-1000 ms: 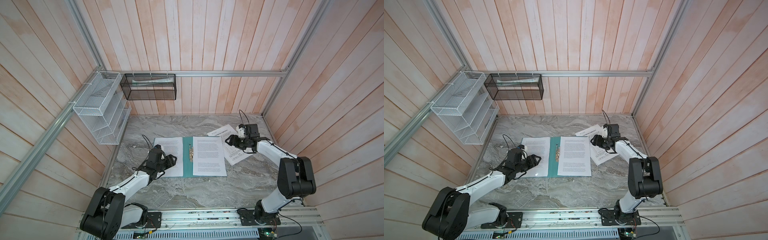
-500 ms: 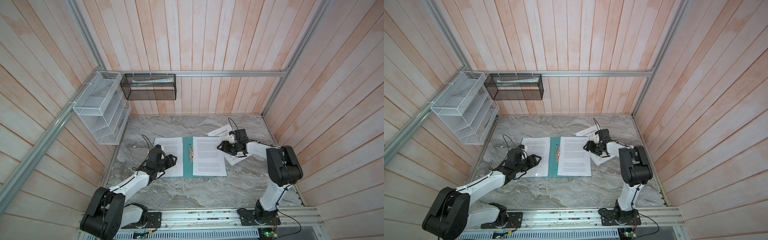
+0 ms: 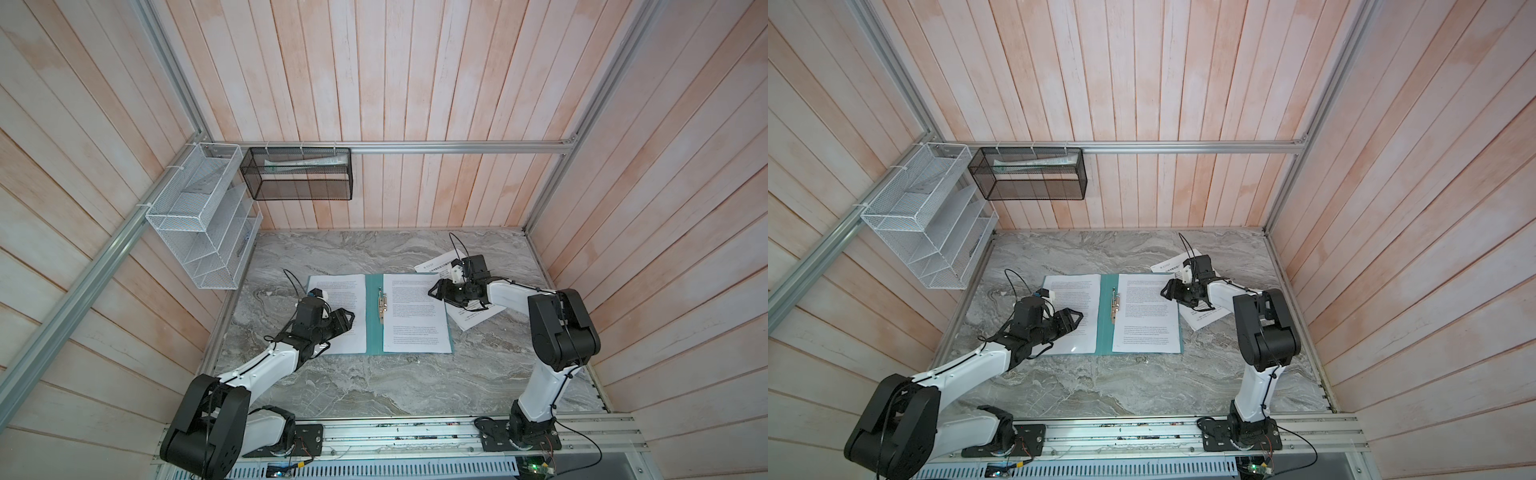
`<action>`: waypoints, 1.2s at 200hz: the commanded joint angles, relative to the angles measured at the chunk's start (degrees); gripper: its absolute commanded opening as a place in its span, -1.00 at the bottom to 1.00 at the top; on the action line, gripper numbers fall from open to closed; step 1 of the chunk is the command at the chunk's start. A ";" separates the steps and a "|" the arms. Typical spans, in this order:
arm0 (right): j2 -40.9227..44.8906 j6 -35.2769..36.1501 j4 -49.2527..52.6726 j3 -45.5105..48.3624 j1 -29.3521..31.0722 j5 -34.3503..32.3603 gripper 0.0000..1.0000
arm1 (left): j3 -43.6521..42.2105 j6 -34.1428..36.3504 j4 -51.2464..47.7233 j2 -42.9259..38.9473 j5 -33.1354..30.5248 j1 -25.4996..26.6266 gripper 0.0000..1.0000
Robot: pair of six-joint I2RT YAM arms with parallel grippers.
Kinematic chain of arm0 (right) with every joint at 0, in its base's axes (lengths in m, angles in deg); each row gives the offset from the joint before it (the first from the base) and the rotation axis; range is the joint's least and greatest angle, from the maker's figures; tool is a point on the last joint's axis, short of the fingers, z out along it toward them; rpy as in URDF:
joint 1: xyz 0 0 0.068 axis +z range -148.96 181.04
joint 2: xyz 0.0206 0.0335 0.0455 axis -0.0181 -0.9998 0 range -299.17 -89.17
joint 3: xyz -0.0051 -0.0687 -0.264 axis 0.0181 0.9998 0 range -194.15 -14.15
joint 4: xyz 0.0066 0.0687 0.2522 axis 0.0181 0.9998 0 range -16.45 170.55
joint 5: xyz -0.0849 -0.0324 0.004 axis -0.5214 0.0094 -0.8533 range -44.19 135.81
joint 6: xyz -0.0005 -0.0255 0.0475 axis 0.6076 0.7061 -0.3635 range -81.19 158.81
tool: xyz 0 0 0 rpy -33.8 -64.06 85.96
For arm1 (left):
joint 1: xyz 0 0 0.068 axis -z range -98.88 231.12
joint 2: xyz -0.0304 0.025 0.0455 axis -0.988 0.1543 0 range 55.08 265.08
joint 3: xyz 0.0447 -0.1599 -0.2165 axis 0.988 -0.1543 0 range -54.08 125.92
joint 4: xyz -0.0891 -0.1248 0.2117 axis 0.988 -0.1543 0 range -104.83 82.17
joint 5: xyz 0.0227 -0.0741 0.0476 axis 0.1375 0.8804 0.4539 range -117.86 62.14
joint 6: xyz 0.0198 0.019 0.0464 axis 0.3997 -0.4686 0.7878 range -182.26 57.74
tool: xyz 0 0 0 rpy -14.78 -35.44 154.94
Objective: Put the files into the folder
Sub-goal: 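Lower the held sheets onto the clip prongs and press them flat with the right gripper, then release the sheets and move the right gripper to the Chinese-text sheet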
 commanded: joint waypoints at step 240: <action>-21.08 40.50 29.77 -37.12 -29.84 18.11 0.40 | -0.15 1.58 3.06 4.18 3.36 0.04 0.29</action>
